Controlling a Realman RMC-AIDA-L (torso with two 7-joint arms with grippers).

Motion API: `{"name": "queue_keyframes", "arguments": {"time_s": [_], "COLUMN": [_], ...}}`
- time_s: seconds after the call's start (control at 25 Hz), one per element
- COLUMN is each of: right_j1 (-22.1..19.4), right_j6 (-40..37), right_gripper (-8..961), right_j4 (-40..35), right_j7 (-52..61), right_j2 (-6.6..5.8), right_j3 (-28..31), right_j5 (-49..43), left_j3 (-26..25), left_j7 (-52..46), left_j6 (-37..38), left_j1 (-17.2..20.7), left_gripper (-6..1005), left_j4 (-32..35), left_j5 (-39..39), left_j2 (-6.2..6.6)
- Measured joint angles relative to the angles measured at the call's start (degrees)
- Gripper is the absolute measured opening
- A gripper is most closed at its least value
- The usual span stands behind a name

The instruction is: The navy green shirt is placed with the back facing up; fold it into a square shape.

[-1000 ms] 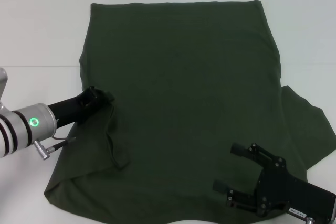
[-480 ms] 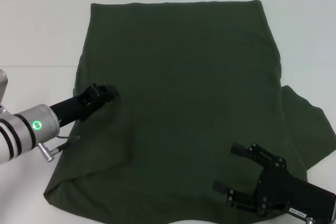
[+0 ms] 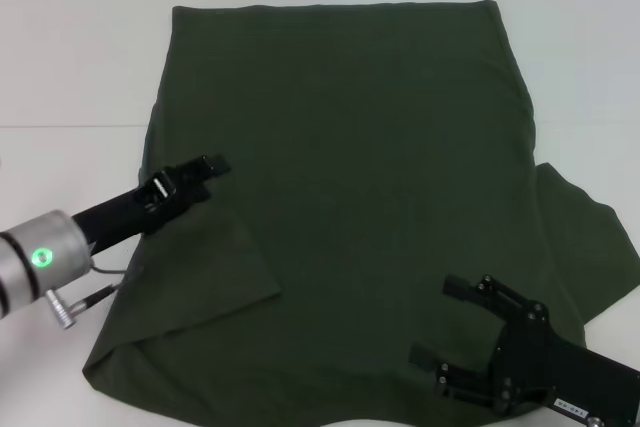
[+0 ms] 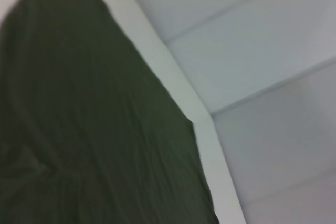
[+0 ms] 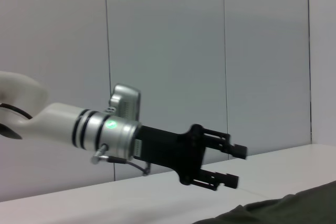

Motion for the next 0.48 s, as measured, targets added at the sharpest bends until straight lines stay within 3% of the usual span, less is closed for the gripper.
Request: {"name": "queue_keyframes", "arguments": {"time_s": [0.08, 0.2, 0.28, 0.36, 0.48], "right_j1": [-0.1, -0.1, 0.1, 0.3, 0.4], "right_j6": [0.0, 0.4, 0.8, 0.9, 0.9], "right_gripper": [931, 930, 930, 930, 929], "right_j4": [0.0, -0.4, -0.8, -2.0, -5.1], "right_j7": [0.3, 2.9, 5.6, 9.0, 15.7], "right_j2": [-0.07, -0.16, -0.28, -0.37, -0.34], "right_j3": [0.1, 0.1, 0.1, 0.0, -0.1], "right_j5": [0.0, 0.0, 0.1, 0.1, 0.1], "left_j3": [0.4, 4.0, 4.5, 4.3, 3.9], "left_j7": [0.6, 6.8, 12.8, 20.3, 31.1], "left_j6": [1.7, 10.7, 15.2, 20.1, 27.5], "left_j1": [0.7, 3.8, 5.3, 7.8, 11.8], "left_gripper": [505, 623, 703, 783, 906], "left_j4": [-0.1, -0.2, 0.6, 3.9, 11.1], "left_j5": [0.1, 0.7, 0.8, 1.5, 2.9], "left_j2": [0.84, 4.94, 6.10, 6.18, 5.18]}}
